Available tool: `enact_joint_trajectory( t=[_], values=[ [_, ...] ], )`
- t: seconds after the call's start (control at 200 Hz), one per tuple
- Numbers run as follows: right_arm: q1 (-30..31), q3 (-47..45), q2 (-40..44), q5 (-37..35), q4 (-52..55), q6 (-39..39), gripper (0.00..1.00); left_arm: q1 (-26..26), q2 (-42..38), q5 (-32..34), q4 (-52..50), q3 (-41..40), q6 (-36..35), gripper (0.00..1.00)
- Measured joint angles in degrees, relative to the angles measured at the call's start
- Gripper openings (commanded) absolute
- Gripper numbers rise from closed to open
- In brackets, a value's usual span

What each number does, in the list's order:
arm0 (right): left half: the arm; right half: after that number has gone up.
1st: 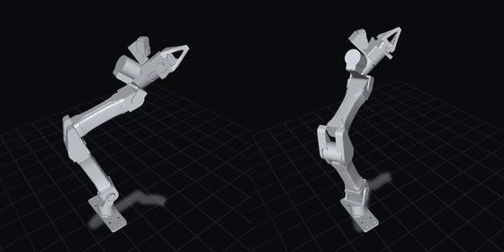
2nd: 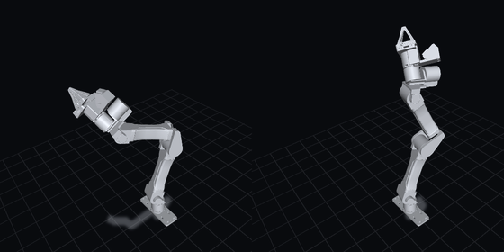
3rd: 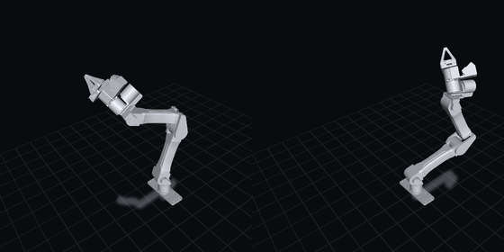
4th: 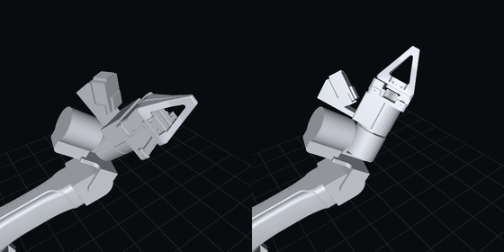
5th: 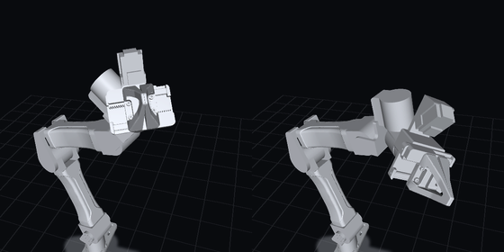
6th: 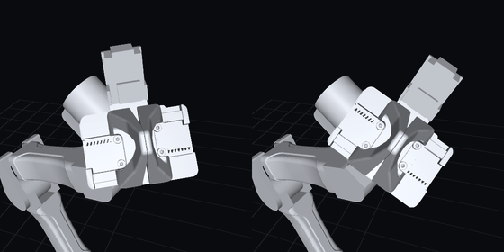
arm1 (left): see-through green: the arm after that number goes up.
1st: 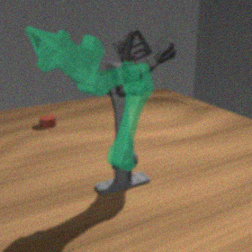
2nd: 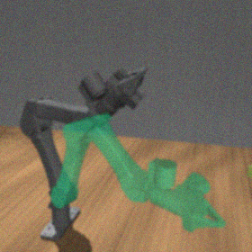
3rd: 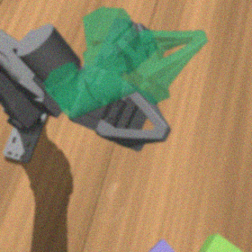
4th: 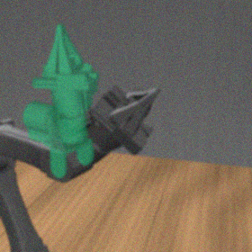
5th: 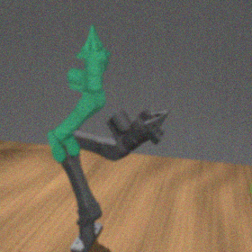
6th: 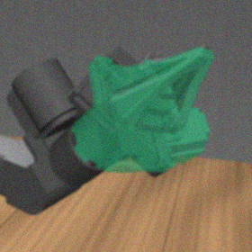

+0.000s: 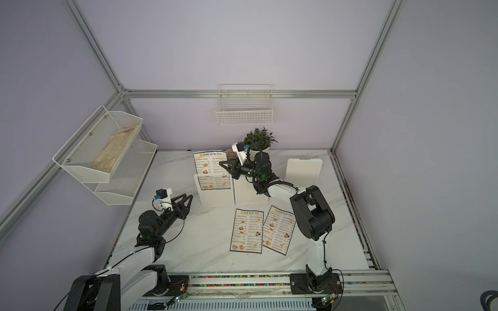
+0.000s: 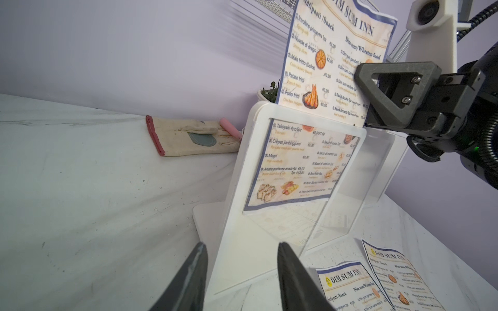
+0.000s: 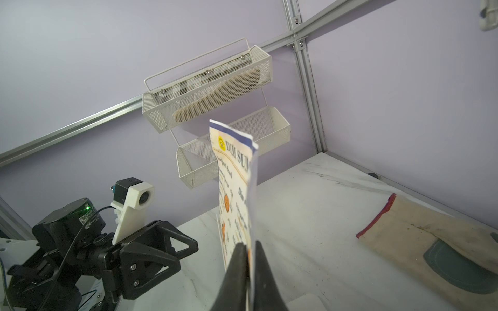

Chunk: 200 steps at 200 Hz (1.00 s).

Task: Insert the menus into the narrow rack
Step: Insert the menu into the narrow rack.

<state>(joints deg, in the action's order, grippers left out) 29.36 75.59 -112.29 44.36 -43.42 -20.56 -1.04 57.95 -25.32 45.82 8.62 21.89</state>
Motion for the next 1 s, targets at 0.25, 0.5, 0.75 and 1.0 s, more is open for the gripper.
enact_joint_trajectory(
  t=[0.25,0.5,0.75,1.0],
  values=[
    [0.00,3.54,0.02,-0.68,1.18,0.33,0.07,0.07,0.00,-0.02,0.00,0.00,0.00,0.44],
    [0.00,3.06,0.02,-1.22,1.07,0.26,0.00,0.11,0.00,-0.07,0.00,0.00,0.00,0.44],
    [0.07,-0.98,0.02,-1.20,-1.60,-0.09,0.00,0.37,-0.20,-0.07,0.02,-0.13,0.00,0.44],
    [0.26,-2.54,0.33,-1.20,-4.55,-1.14,0.17,0.44,-0.22,-0.15,0.02,-0.13,0.00,0.44]
  ],
)
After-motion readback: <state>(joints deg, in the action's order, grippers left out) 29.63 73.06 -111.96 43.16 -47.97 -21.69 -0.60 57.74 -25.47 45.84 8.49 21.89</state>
